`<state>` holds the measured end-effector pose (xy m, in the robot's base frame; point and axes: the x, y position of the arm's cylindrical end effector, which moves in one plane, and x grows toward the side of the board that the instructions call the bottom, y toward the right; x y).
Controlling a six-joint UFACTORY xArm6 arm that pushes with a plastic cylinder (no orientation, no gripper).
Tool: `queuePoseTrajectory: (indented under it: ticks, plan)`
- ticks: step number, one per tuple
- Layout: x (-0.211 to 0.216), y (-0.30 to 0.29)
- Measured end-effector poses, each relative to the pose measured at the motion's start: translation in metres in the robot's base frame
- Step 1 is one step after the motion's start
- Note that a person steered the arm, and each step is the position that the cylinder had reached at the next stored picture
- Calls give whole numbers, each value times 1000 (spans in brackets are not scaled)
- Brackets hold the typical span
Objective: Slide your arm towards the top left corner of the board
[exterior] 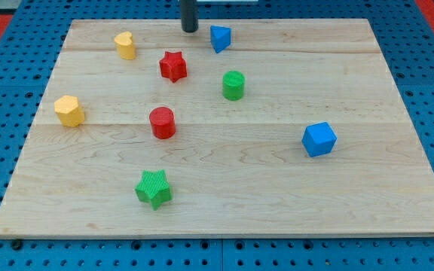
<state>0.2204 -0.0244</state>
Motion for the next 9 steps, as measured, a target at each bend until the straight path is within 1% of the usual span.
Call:
queuePoseTrajectory:
  ticks: [1,2,3,4,5,6,7,8,9]
  plan:
    - [31,63]
    - [65,107]
    - [36,62]
    - [78,42]
    - [88,117]
    - [99,174]
    - [81,111]
    - [29,19]
    - [18,-76]
